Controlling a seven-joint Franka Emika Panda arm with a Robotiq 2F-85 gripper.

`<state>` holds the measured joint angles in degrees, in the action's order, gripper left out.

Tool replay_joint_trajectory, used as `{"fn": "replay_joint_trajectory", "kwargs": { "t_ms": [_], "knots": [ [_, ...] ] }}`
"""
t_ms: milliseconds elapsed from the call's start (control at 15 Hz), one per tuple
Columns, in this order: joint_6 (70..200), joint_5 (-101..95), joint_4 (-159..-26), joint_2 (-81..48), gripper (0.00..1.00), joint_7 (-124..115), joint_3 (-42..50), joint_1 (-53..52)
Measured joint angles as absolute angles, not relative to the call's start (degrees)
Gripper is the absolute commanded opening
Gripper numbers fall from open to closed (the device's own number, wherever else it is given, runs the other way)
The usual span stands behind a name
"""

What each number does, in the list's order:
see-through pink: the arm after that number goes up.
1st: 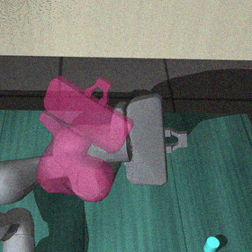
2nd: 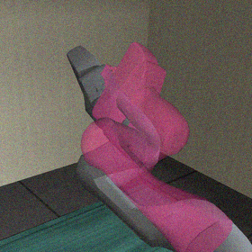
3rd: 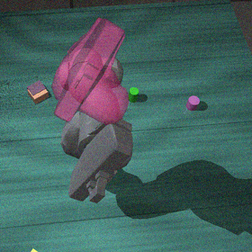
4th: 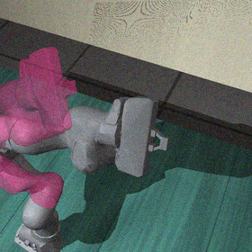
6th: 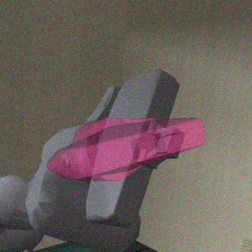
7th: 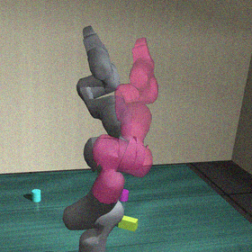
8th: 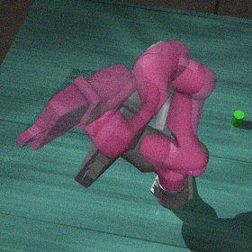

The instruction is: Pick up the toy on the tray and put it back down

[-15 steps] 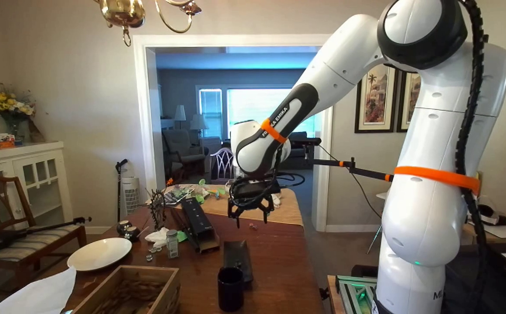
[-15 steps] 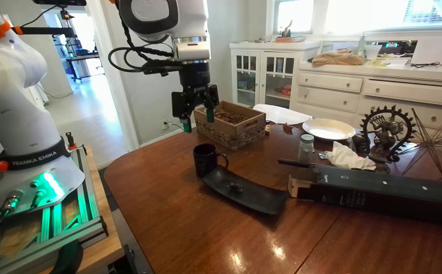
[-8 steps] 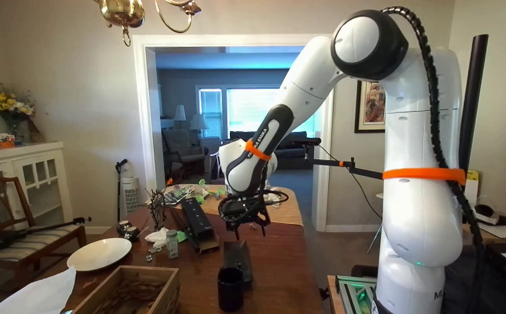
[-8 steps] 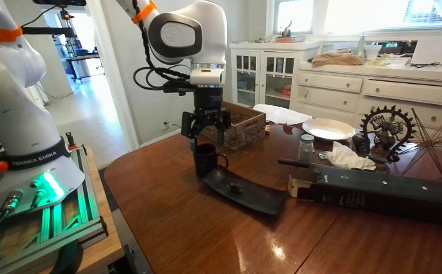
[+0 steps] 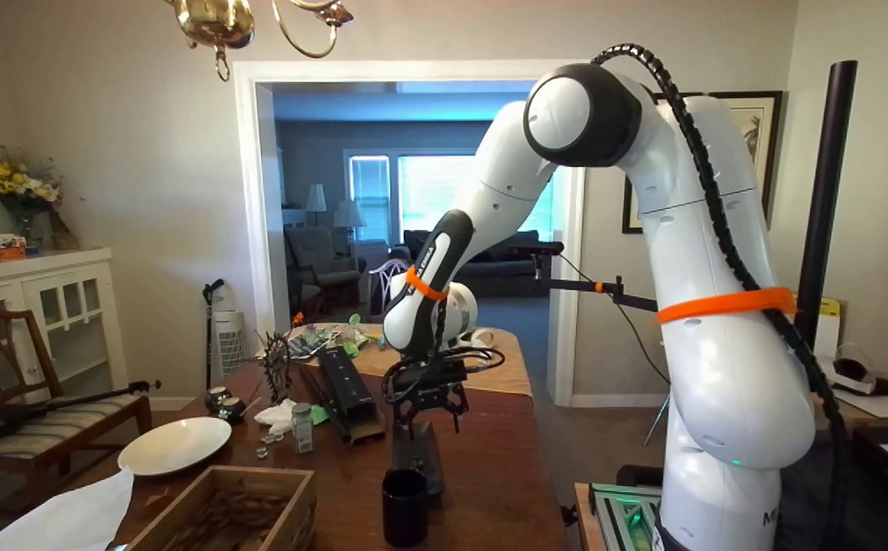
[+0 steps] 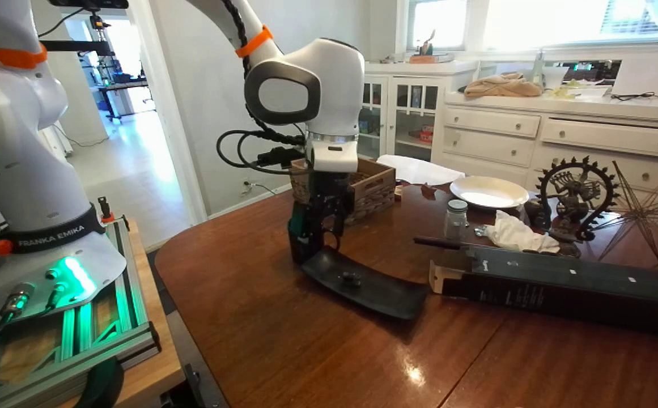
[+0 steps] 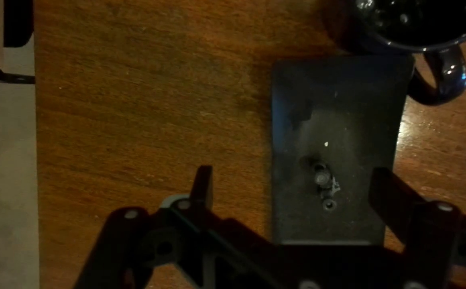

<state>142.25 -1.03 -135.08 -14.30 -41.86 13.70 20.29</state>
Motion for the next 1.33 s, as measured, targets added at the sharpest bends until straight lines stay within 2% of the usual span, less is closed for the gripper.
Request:
{"fn": "replay_joint_trajectory", "kwargs": {
  "t_ms": [1333],
  "knots": [
    [160.7,4.0,-133.8,-25.5,1.00,-34.7,20.1,14.6]
  ]
}}
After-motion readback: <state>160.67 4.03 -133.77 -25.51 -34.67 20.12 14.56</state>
